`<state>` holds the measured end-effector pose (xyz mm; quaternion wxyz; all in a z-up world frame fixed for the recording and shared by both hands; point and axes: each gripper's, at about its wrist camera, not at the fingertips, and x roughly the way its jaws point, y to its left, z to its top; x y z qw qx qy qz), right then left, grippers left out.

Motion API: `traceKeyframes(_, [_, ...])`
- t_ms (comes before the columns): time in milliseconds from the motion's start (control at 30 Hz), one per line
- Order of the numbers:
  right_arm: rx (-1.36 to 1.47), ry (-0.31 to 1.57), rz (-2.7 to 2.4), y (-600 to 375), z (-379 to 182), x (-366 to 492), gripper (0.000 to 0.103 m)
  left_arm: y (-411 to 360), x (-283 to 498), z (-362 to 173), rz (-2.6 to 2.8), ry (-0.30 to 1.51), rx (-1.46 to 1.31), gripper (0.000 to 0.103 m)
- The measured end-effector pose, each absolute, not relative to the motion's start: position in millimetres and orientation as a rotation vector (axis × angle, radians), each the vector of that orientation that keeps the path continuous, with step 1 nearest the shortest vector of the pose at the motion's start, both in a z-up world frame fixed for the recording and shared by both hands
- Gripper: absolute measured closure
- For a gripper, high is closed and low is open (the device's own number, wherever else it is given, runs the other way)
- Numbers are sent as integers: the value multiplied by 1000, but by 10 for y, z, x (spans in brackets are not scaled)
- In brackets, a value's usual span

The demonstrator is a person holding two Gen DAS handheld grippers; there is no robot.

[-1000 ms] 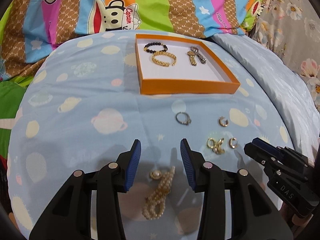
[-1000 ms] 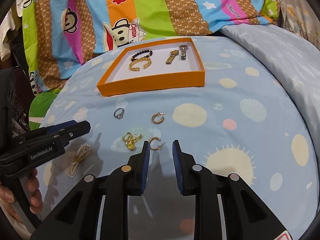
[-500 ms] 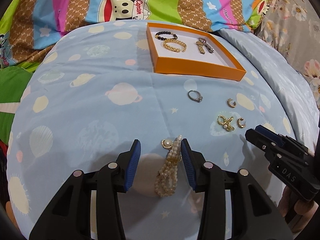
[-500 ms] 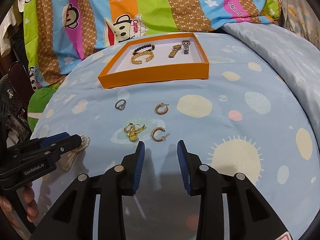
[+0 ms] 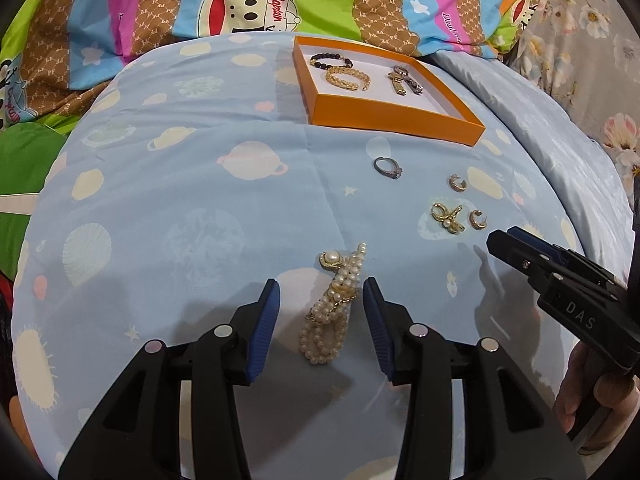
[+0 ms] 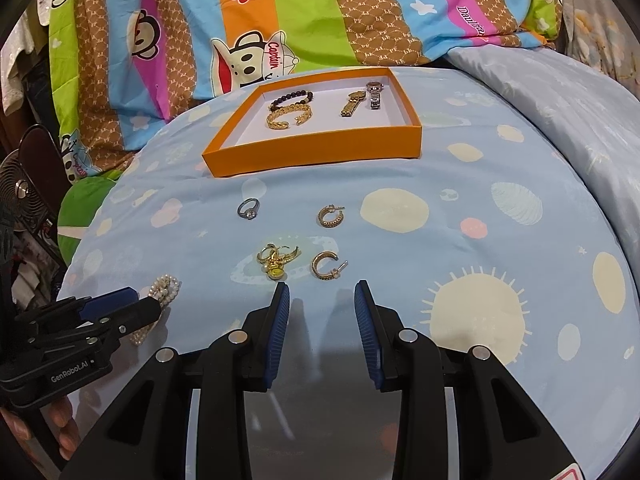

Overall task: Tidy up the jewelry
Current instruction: 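Grasp the pearl bracelet with the left tool while the right grasps a gold hoop earring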

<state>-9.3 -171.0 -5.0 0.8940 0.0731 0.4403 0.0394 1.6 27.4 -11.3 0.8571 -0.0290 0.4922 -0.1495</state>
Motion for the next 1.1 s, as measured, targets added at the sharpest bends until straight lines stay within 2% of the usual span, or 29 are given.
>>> traceKeyframes(400, [166,912,67,-1751,-77,-31,69,173,4,-130,-376,1040,-58,63])
traceKeyframes(500, [167,910,65,-1743,-91,9,69,148,-2,-129,-387,1035,-46,70])
traceKeyframes(600, [164,914,68,-1718,-123,48,69,127,-2,-139,-398,1033,-38,83])
traceKeyframes(767, [153,918,75,-1676,-165,88,70,115,-7,-143,-419,1031,-49,85])
traceKeyframes(967, [149,909,64,-1684,-180,126,74,116,-2,-135,-427,1023,-58,86])
traceKeyframes(1100, [135,905,58,-1678,-185,134,83,121,-5,-121,-435,1022,-64,86])
